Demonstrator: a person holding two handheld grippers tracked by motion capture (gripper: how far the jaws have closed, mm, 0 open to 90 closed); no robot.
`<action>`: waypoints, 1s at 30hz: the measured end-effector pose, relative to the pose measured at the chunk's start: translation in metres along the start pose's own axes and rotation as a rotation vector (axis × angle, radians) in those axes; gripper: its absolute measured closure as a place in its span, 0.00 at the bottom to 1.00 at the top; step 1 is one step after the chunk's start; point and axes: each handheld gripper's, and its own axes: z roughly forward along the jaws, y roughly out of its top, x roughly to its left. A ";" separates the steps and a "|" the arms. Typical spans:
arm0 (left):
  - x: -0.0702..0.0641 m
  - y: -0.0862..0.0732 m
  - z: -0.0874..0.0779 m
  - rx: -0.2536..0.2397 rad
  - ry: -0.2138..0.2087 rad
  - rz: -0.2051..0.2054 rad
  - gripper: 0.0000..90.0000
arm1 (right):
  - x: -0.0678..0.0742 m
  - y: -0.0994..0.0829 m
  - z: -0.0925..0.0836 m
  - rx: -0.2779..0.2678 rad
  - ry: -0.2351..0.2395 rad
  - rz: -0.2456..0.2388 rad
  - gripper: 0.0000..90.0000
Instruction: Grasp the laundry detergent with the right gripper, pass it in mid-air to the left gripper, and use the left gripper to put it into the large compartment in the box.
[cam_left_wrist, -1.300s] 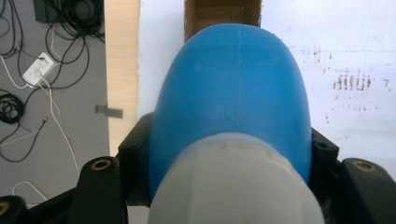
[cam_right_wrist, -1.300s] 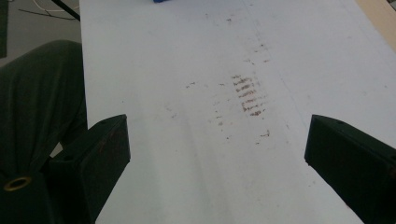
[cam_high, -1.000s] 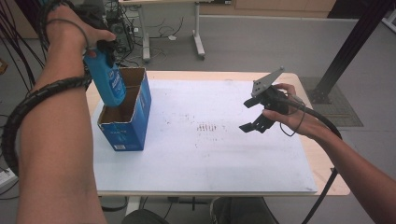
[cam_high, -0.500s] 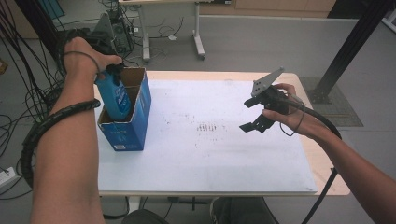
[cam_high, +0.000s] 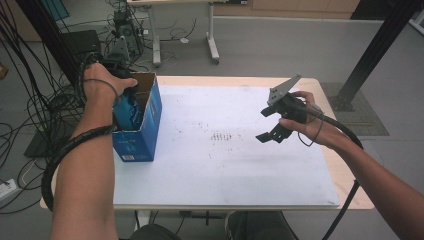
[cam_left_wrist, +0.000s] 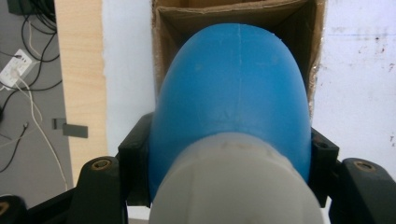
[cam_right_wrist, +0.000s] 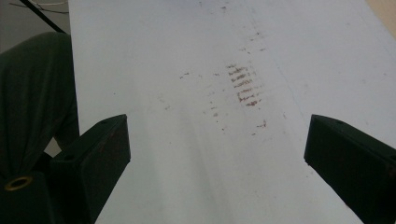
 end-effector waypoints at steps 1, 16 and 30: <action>0.000 0.000 0.003 -0.002 -0.001 -0.002 0.41 | 0.000 0.000 0.000 0.004 0.000 0.005 0.08; -0.004 -0.004 0.033 0.002 -0.003 -0.003 0.41 | -0.001 -0.006 0.003 0.017 -0.002 0.012 0.08; -0.007 -0.007 0.052 0.028 -0.006 -0.001 0.41 | -0.003 -0.010 0.003 0.017 -0.001 0.015 0.08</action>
